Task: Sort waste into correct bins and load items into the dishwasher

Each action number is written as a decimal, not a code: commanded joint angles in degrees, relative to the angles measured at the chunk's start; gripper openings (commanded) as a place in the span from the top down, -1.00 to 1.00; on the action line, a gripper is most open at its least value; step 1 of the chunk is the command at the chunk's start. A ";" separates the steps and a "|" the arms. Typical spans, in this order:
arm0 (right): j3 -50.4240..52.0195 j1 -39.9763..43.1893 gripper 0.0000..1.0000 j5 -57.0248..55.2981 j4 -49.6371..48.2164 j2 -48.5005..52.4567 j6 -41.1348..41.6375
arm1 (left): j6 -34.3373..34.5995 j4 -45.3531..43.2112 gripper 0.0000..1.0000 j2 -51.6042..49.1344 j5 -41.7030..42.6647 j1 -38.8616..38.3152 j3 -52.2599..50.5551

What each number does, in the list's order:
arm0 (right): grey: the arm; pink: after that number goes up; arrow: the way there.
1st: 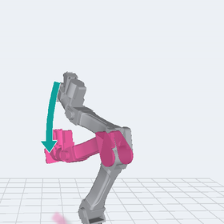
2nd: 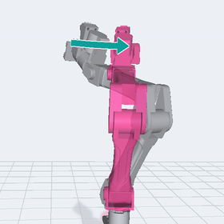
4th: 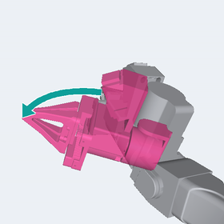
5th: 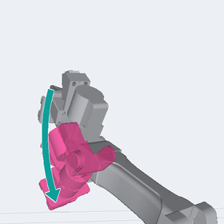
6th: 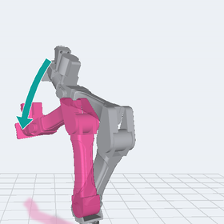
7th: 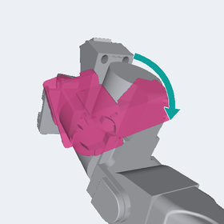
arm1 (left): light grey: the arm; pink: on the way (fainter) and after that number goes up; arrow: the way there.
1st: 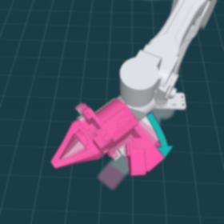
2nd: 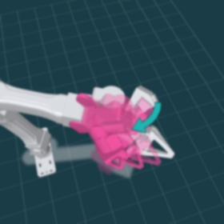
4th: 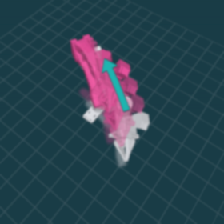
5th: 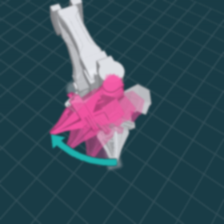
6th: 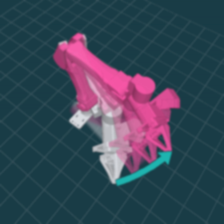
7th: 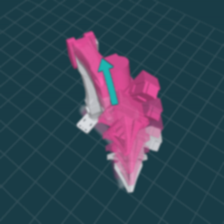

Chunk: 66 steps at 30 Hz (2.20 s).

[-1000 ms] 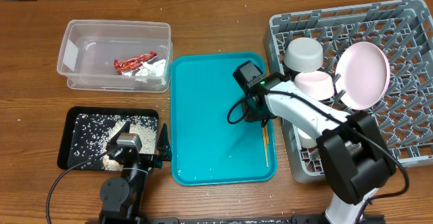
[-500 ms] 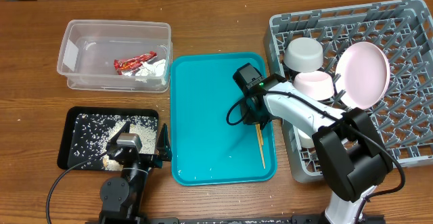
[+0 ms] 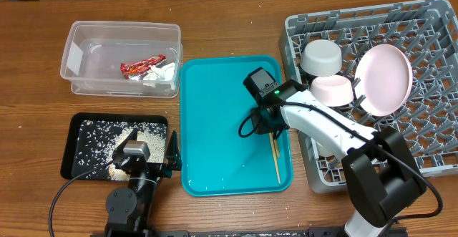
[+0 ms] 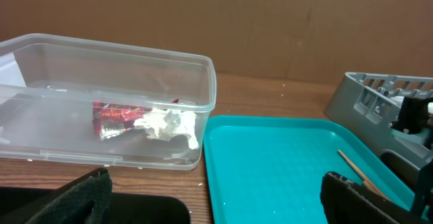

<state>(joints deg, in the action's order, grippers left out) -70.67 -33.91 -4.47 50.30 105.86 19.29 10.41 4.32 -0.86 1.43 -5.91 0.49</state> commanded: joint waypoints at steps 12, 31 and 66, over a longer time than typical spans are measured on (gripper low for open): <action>9.81 -0.11 0.48 0.76 -7.21 -1.05 -2.25 | 0.33 0.09 -1.00 0.59 -0.13 -0.22 -0.22; 5.33 -0.17 0.29 -0.13 -2.67 -3.96 -2.82 | 0.33 0.07 -1.00 0.59 -0.13 -0.22 -0.22; 8.76 -5.22 0.28 -0.59 -5.90 -9.90 -3.23 | 0.33 0.09 -1.00 0.59 -0.13 -0.22 -0.22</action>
<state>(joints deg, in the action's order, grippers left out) -62.28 -39.00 -4.60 44.60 96.42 16.27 10.41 4.29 -0.86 1.43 -5.91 0.49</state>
